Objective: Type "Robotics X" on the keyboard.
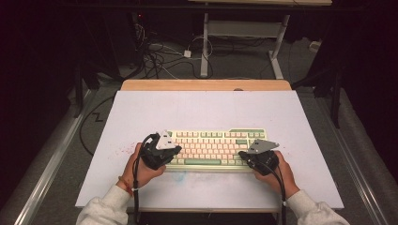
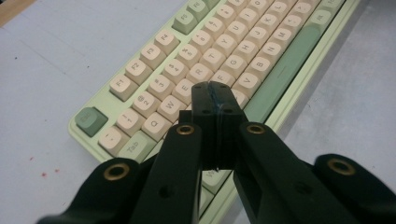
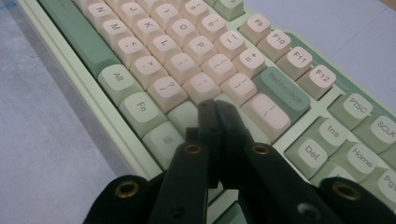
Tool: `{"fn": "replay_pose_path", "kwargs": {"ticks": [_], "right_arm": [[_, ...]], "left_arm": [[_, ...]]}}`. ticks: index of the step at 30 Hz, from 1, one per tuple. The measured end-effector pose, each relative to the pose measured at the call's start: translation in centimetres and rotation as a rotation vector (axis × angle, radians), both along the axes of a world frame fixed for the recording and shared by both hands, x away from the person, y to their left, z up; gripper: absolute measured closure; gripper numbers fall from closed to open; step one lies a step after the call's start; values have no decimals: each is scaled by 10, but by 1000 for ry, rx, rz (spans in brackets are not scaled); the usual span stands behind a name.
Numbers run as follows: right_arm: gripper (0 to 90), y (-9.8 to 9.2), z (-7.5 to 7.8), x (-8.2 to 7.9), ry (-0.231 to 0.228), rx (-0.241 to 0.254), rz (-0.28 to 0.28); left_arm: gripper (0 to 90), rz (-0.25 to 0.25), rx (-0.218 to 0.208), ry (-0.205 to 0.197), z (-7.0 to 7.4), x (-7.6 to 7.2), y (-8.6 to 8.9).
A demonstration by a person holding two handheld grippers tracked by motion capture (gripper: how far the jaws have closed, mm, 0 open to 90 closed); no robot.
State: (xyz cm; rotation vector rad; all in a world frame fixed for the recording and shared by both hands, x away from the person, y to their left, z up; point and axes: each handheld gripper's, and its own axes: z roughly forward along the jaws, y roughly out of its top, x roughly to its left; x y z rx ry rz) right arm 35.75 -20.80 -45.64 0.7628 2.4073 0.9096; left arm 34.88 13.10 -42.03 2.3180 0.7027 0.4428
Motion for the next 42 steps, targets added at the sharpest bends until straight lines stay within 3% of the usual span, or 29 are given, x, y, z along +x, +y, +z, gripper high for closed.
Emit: {"fn": "replay_pose_path", "kwargs": {"ticks": [2, 18, 24, 34, 42], "right_arm": [[899, 0, 0, 0, -2, -2, 0], [899, 0, 0, 0, -6, -6, 3], [899, 0, 0, -1, -7, -5, 3], [899, 1, 0, -1, -7, -7, 2], [899, 1, 0, -1, -8, -10, 2]], "left_arm": [[871, -12, 27, 0, -1, 1, -5], [871, -55, 117, 58, -15, 18, -29], [870, -45, 119, 75, -19, 22, -29], [870, -42, 131, 69, -20, 21, -29], [870, -49, 158, 77, -25, 22, -32]]}}
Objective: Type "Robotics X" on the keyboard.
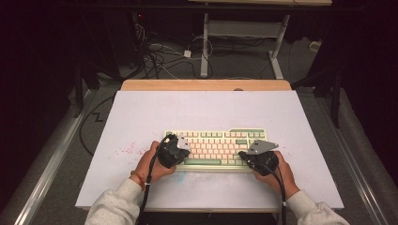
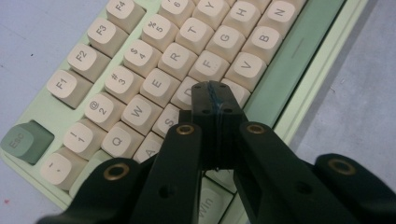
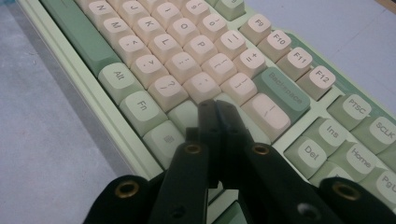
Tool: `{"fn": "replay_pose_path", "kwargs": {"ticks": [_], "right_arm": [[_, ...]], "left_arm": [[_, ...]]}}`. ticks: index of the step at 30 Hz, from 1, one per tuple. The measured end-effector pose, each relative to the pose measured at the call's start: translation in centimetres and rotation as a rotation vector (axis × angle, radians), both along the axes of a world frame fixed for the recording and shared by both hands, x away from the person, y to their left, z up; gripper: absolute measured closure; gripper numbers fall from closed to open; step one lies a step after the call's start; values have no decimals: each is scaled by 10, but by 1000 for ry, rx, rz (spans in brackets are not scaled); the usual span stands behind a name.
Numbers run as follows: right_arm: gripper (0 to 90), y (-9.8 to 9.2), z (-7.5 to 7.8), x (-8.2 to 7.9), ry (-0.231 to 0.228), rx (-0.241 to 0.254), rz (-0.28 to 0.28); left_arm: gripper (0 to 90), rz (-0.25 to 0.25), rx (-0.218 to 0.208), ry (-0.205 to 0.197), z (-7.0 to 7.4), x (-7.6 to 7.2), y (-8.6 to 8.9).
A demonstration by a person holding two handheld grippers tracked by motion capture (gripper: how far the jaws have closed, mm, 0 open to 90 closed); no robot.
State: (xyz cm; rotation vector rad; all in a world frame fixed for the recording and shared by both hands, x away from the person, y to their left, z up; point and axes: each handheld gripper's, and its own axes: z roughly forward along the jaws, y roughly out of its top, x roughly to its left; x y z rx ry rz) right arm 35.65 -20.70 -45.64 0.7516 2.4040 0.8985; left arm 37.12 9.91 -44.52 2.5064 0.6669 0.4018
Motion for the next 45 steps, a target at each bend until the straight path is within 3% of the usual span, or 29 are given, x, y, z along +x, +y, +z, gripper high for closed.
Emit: {"fn": "replay_pose_path", "kwargs": {"ticks": [25, 35, 45], "right_arm": [[899, -1, 1, -1, 2, -5, 0], [900, -3, 6, -1, -2, 27, 11], [853, -4, 18, -5, -42, 77, 10]], "left_arm": [[838, 3, -68, -87, 12, -7, 7], [721, 21, -89, -131, 13, -7, 9], [488, 67, -94, -183, 14, -9, 9]]}}
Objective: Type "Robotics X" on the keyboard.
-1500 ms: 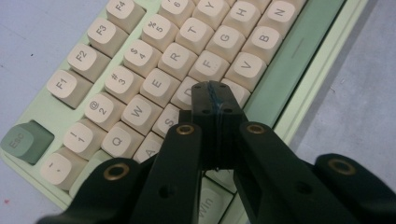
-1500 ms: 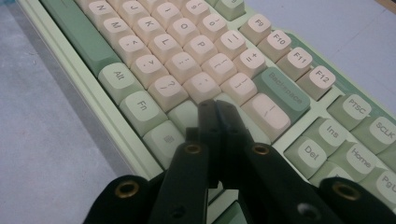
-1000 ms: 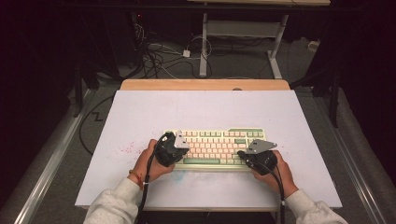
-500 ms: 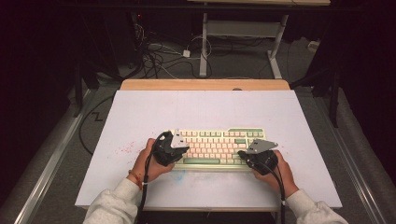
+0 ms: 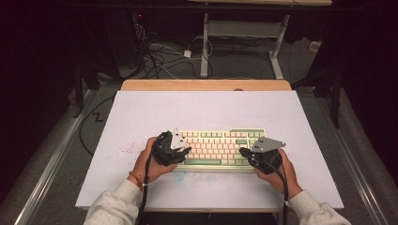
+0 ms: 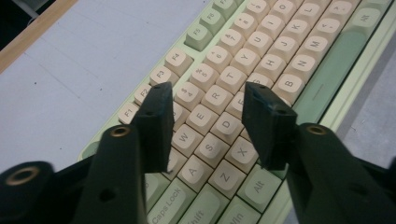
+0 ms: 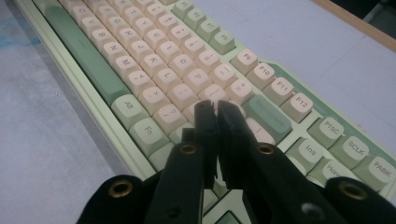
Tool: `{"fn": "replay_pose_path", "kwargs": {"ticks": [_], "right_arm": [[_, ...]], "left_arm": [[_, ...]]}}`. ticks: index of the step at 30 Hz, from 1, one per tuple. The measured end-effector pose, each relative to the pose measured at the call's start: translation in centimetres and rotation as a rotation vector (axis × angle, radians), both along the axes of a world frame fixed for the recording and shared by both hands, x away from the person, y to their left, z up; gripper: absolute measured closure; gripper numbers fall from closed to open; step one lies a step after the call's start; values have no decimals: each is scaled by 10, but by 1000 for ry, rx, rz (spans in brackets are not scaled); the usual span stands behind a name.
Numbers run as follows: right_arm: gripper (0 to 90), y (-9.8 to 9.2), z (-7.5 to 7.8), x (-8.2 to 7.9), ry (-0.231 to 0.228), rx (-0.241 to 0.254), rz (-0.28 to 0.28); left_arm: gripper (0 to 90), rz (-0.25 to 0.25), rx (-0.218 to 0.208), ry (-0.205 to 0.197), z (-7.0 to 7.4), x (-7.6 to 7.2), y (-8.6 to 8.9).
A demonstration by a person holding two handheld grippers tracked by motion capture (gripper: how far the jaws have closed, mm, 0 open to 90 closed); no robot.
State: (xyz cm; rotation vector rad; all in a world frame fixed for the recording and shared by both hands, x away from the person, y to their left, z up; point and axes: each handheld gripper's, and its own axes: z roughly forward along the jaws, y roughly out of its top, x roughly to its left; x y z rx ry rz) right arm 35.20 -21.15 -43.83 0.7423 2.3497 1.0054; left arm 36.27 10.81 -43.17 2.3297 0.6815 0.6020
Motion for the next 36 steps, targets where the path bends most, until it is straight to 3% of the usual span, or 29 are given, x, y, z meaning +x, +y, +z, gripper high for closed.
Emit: {"fn": "replay_pose_path", "kwargs": {"ticks": [6, 12, 21, 25, 36], "right_arm": [[754, -2, 4, 0, -16, 25, -14], [585, -3, 5, 0, -31, 56, -32], [289, -2, 2, 2, -64, 54, -85], [226, 0, 1, 2, -73, 56, -98], [216, 2, 4, 0, -103, 54, -104]], "left_arm": [[390, 11, -12, -34, 0, -2, -1], [303, 27, -18, -53, 0, -3, -1], [176, 32, -23, -63, -3, -4, -2], [160, 29, -31, -66, -2, -6, -3], [156, 7, 0, -105, -3, -11, -6]]}}
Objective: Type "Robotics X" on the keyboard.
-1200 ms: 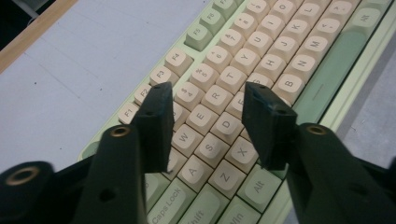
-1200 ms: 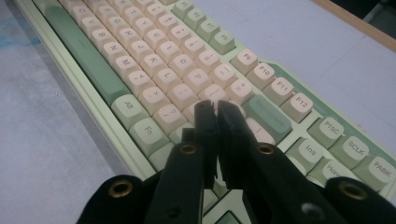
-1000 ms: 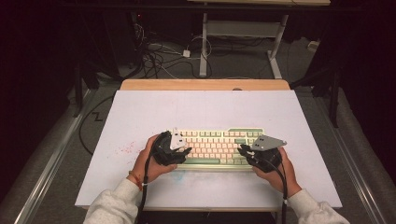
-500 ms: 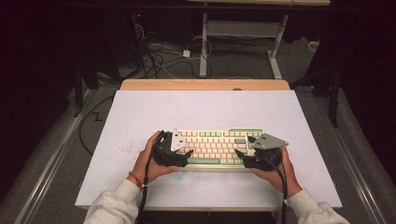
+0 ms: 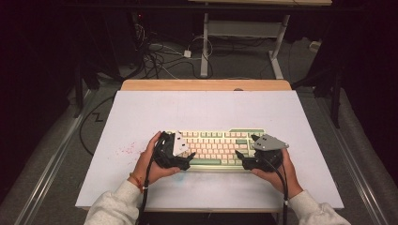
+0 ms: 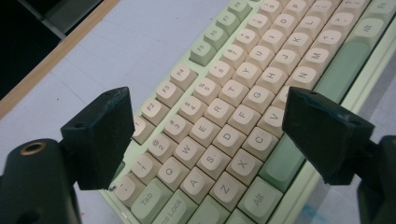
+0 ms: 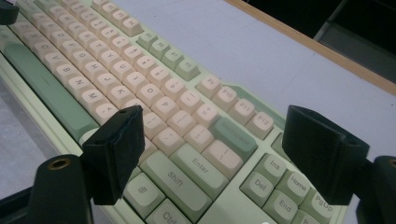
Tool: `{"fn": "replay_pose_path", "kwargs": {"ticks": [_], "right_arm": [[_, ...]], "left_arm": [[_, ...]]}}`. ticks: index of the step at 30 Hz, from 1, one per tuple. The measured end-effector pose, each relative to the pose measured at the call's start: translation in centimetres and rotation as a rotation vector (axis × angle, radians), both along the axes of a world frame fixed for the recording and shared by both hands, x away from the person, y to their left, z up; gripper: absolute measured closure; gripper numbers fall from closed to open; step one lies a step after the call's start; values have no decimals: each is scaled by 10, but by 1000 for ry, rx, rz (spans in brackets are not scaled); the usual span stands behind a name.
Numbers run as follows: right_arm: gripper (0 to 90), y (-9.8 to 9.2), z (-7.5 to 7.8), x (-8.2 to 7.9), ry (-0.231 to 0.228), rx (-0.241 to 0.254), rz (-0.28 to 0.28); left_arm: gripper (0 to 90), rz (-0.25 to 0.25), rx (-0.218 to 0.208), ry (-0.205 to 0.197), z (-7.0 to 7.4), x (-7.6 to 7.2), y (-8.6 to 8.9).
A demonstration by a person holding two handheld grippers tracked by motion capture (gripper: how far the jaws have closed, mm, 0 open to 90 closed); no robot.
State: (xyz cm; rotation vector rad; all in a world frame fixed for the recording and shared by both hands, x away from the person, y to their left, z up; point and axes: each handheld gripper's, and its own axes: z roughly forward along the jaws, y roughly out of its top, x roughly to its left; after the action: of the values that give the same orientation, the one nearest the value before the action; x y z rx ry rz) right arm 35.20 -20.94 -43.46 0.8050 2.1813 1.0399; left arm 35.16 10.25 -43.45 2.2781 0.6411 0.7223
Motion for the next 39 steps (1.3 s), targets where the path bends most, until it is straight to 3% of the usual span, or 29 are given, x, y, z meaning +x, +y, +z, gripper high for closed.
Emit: {"fn": "replay_pose_path", "kwargs": {"ticks": [16, 23, 39], "right_arm": [[217, -2, 10, -12, -40, -30, 2], [217, -7, 15, -21, -60, -30, -3], [236, -12, 21, -36, -82, -30, 12]], "left_arm": [[156, -17, -13, -62, 10, -9, 5], [156, -38, 14, -95, 12, -18, 3], [156, -48, 14, -112, 14, -34, 10]]}}
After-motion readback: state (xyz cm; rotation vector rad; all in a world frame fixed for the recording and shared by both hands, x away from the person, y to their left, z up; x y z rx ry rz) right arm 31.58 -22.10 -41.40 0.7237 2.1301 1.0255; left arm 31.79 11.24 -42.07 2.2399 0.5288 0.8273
